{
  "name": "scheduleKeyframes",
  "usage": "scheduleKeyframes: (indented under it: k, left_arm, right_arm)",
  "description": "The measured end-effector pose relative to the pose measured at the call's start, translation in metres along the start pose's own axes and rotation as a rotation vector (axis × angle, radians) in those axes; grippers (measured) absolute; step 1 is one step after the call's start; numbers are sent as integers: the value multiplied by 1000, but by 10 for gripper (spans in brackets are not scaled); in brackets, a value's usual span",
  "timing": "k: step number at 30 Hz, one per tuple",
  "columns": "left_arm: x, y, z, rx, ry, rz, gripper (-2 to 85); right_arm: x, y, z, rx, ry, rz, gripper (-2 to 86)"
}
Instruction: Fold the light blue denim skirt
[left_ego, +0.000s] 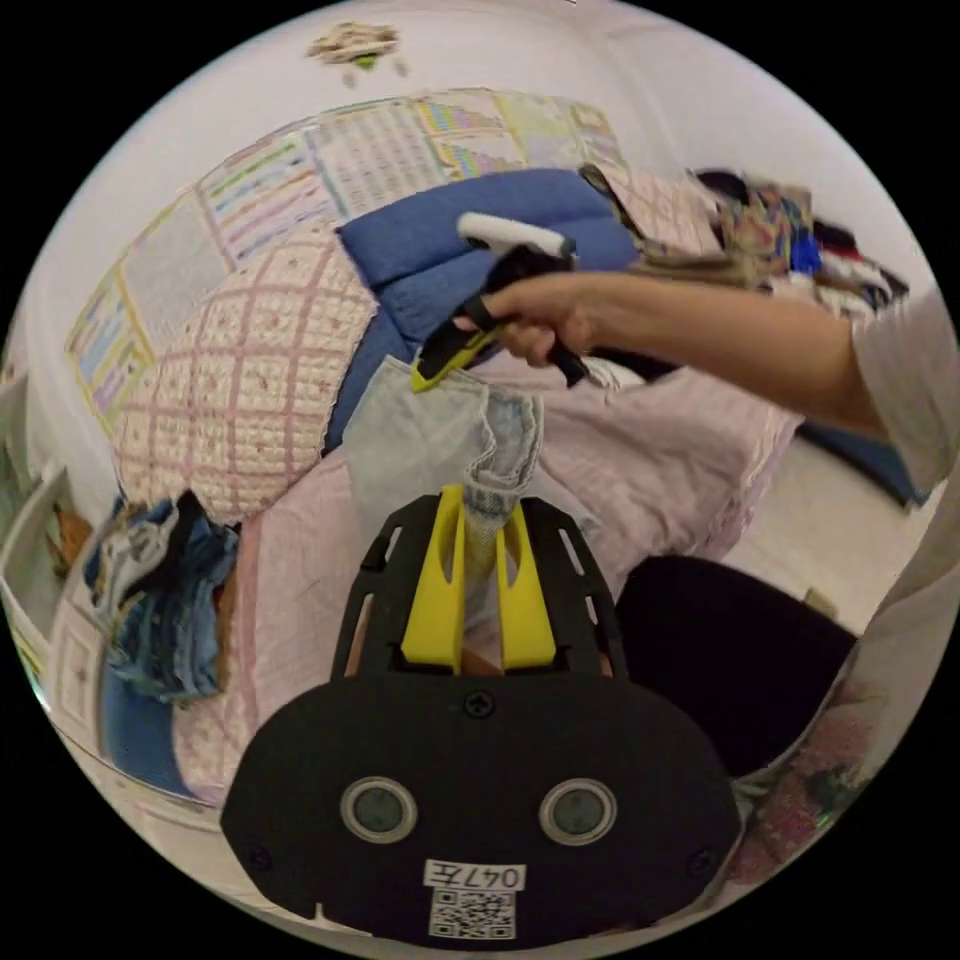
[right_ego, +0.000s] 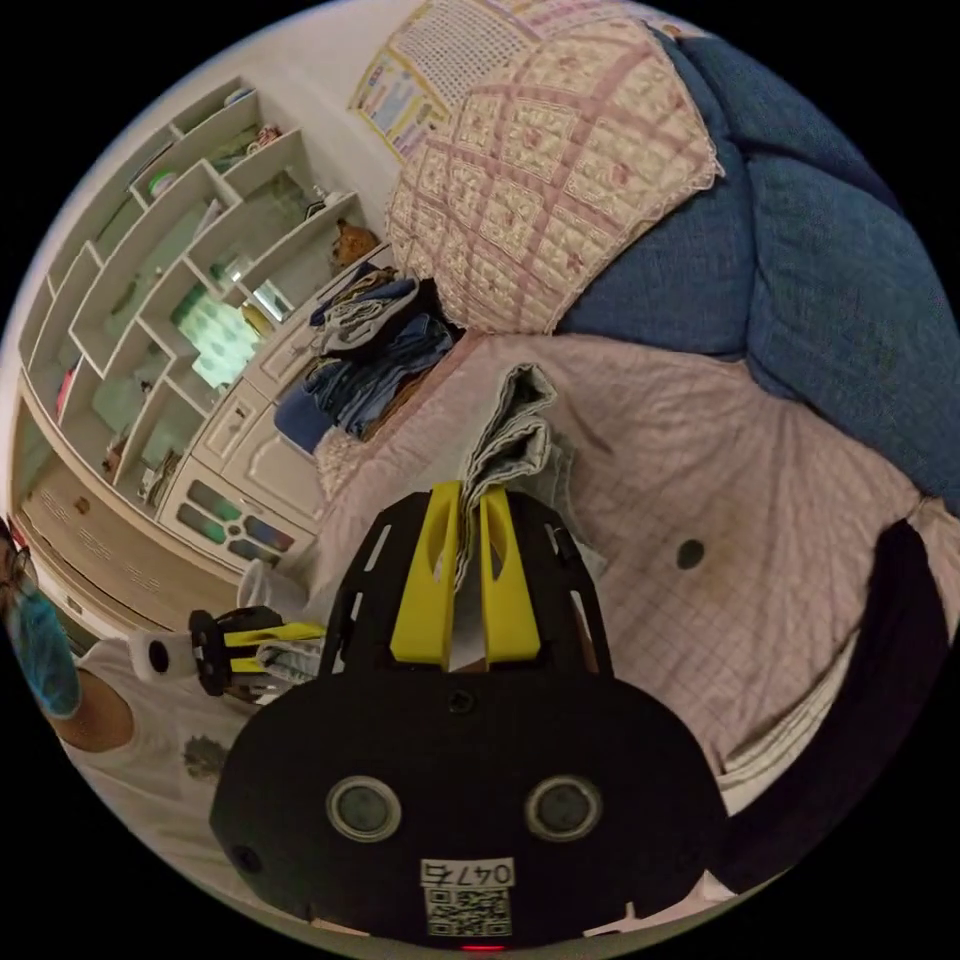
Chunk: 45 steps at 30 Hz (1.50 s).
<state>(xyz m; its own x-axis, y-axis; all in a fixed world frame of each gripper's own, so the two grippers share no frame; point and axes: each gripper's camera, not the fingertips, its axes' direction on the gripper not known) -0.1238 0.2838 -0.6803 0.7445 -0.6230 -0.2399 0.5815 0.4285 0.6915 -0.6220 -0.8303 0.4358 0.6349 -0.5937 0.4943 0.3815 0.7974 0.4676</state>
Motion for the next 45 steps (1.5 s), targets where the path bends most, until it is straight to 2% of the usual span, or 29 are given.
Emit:
scheduleKeyframes:
  k: [4, 8, 12, 14, 16, 20, 23, 26, 29, 31, 34, 38, 42, 45]
  left_arm:
    - [53, 0, 41, -71, -81, 97, 40]
    - [73, 14, 90, -201, -20, 128, 50]
    - [69, 31, 94, -180, -9, 101, 73]
    - [59, 50, 63, -49, -34, 56, 100]
    - [48, 72, 50, 8, -26, 33, 110]
    - [30, 100, 63, -5, 66, 71, 118]
    - [25, 97, 74, 5, 111, 127, 120]
    - [8, 88, 85, -23, 73, 164, 73]
    - [-62, 75, 79, 28, 242, -8, 47]
    - [-112, 71, 76, 62, 321, -133, 42]
    - [-168, 73, 66, 110, 376, -241, 36]
    - [-191, 78, 51, 107, 331, -240, 31]
    - [-200, 79, 45, 91, 334, -234, 27]
    - [-210, 79, 40, 95, 335, -239, 25]
  right_arm:
    - [5, 6, -29, -17, -12, 50, 9]
    - [17, 16, -41, -39, -85, 178, 13]
    - [-6, 21, -65, 3, -46, 212, 27]
    - [-40, 19, -98, 54, 20, 174, 46]
    - [-70, 19, -126, 72, 110, 147, 61]
    - [-148, 35, -189, 146, 280, 92, 80]
    - [-207, 54, -223, 185, 302, 52, 74]
    - [-269, 80, -256, 247, 368, 15, 38]
    - [-339, 116, -288, 391, 477, -68, 5]
    - [-379, 129, -296, 435, 465, -127, -2]
    - [-438, 111, -278, 339, 382, -222, -5]
    - [-501, 58, -235, 243, 379, -352, -6]
    - [-530, 0, -219, 158, 396, -363, -6]
    - [-544, -38, -203, 23, 334, -363, -5]
